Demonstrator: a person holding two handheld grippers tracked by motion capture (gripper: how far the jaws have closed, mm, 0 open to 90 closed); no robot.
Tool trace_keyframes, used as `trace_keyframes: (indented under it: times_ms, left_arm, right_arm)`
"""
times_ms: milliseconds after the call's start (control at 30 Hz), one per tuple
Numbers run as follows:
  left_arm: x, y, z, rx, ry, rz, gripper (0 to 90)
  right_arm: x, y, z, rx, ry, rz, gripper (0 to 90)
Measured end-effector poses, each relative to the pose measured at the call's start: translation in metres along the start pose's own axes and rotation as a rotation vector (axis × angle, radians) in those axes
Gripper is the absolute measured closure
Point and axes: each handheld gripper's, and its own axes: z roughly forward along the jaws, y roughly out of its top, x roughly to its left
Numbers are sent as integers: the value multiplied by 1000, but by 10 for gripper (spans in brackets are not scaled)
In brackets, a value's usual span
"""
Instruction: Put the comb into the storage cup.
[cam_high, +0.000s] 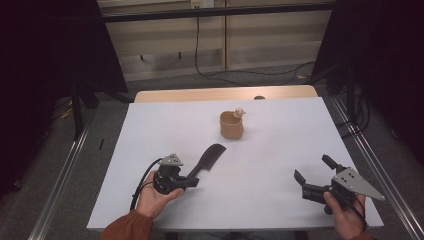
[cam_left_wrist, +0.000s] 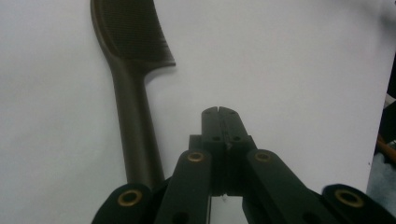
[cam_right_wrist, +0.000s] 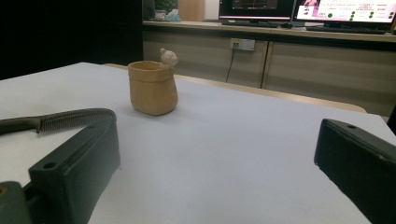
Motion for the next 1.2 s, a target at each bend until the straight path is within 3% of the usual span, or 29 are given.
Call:
trace_keyframes:
  times_ms: [67, 300, 467, 600, 733, 833, 967, 1200]
  left_arm:
    - [0, 0, -2, -32, 16, 32, 872]
    - [-1, 0, -17, -176, 47, 84, 813]
    - [-6, 5, -33, -283, 52, 95, 761]
    - [-8, 5, -39, -327, 61, 97, 673]
    - [-5, 5, -42, -345, 68, 62, 500]
    - [-2, 6, -45, -354, 81, 56, 444]
    - [-3, 5, -46, -336, 173, 46, 267]
    - [7, 4, -44, -317, 274, 0, 89]
  right_arm:
    - [0, 0, 0, 1, 0, -1, 0]
    - [0, 0, 0, 0, -1, -1, 0]
    - [0, 0, 0, 1, 0, 1, 0]
    - [0, 0, 1, 1, -3, 0, 0]
    - [0, 0, 1, 1, -2, 2, 0]
    - [0, 0, 1, -1, -2, 1, 0]
    - [0, 0, 1, 1, -3, 0, 0]
    - [0, 0, 1, 3, -4, -2, 0]
